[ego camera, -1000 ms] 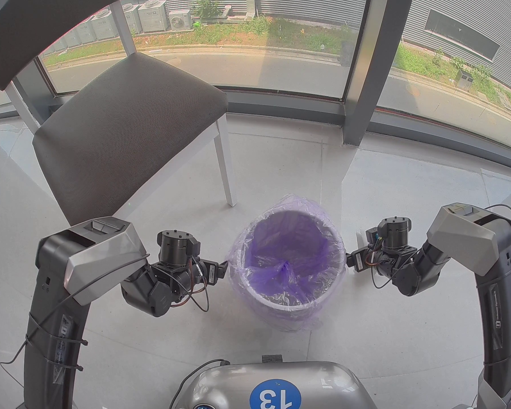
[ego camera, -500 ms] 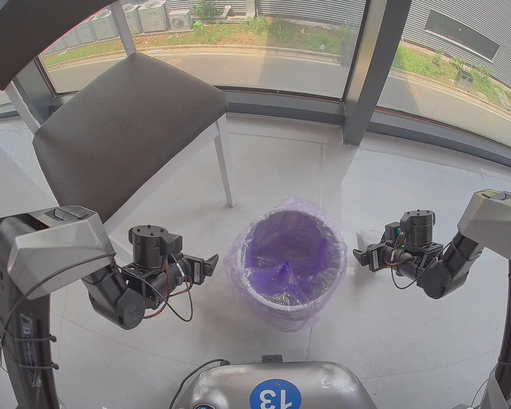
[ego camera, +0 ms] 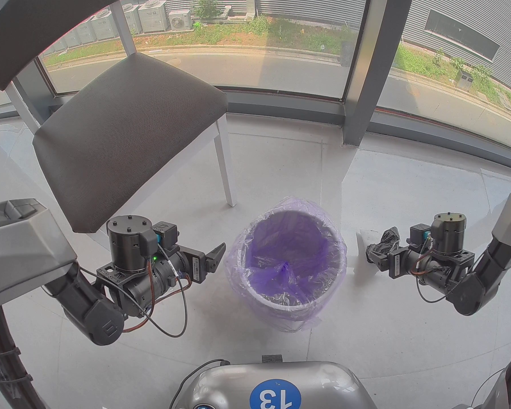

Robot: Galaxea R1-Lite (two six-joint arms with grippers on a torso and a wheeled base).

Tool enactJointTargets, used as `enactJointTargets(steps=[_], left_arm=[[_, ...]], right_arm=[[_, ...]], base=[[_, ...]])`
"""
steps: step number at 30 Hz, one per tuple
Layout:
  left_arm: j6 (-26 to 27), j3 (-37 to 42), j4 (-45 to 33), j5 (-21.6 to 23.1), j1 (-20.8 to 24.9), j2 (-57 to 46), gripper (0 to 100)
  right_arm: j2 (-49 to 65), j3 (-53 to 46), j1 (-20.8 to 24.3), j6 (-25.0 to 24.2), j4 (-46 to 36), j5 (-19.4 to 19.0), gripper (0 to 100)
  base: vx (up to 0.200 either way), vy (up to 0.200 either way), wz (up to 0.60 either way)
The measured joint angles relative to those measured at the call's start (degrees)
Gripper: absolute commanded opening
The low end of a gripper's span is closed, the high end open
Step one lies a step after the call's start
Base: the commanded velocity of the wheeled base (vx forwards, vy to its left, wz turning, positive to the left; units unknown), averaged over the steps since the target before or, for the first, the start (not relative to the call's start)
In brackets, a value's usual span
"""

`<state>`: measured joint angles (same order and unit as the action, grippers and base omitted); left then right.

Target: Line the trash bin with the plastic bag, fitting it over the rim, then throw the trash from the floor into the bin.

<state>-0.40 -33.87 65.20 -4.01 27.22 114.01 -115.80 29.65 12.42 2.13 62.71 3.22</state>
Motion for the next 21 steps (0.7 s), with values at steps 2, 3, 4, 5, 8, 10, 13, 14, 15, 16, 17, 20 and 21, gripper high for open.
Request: enactJointTargets(steps=[2,3,4,5,8,10,13,14,15,16,17,20,21], left_arm=[[-0.15,2.30,0.24,-0.48,1.96,-2.65,100],[-0.22,2.69,0.30,-0.61,2.29,-3.06,100],[-0.35,3.66,0.52,-1.05,3.17,-4.00,100],[-0.52,4.60,1.01,-1.56,4.06,-4.94,100],[-0.83,7.19,2.51,-2.99,6.38,-7.53,100],[-0.82,9.23,3.63,-3.64,7.84,-9.87,100],[-0.74,10.67,4.22,-3.95,8.58,-11.95,100],[-0.74,11.24,4.33,-4.00,8.89,-13.00,100],[-0.79,11.65,4.62,-4.04,9.13,-14.03,100],[-0.93,12.13,4.82,-4.13,9.57,-15.47,100],[-0.94,12.24,4.90,-4.17,9.81,-15.93,100],[-0.85,12.29,7.06,-4.39,11.12,-18.27,100],[-0.82,12.29,7.30,-4.41,11.19,-18.47,100]], right_arm=[[3.06,-3.83,0.09,-0.06,0.73,0.11,100],[3.54,-4.53,0.13,-0.06,0.84,0.15,100],[4.58,-6.12,0.30,-0.11,1.26,0.23,100],[5.63,-7.72,0.45,-0.15,2.05,0.33,100],[8.44,-12.24,0.91,-0.57,5.33,0.66,100],[10.57,-15.70,1.13,-1.05,9.28,1.43,100],[12.32,-18.02,1.13,-1.34,11.61,2.15,100],[13.20,-18.88,1.07,-1.45,12.23,2.41,100],[14.01,-19.59,0.85,-1.56,12.40,2.66,100],[15.12,-20.39,0.52,-1.62,12.59,3.21,100],[15.47,-20.55,0.44,-1.65,12.62,3.58,100],[16.87,-19.83,-0.02,-1.67,12.86,6.14,100],[16.96,-19.65,-0.02,-1.67,12.91,6.35,100]], base=[[0.000,0.000,0.00],[0.000,0.000,0.00],[0.000,0.000,0.00],[0.000,0.000,0.00],[0.000,0.000,0.00],[0.000,0.000,0.00],[0.000,0.000,0.00],[0.000,0.000,0.00],[0.000,0.000,0.00],[0.000,0.000,0.00],[0.000,0.000,0.00],[0.000,0.000,0.00],[0.000,0.000,0.00]])
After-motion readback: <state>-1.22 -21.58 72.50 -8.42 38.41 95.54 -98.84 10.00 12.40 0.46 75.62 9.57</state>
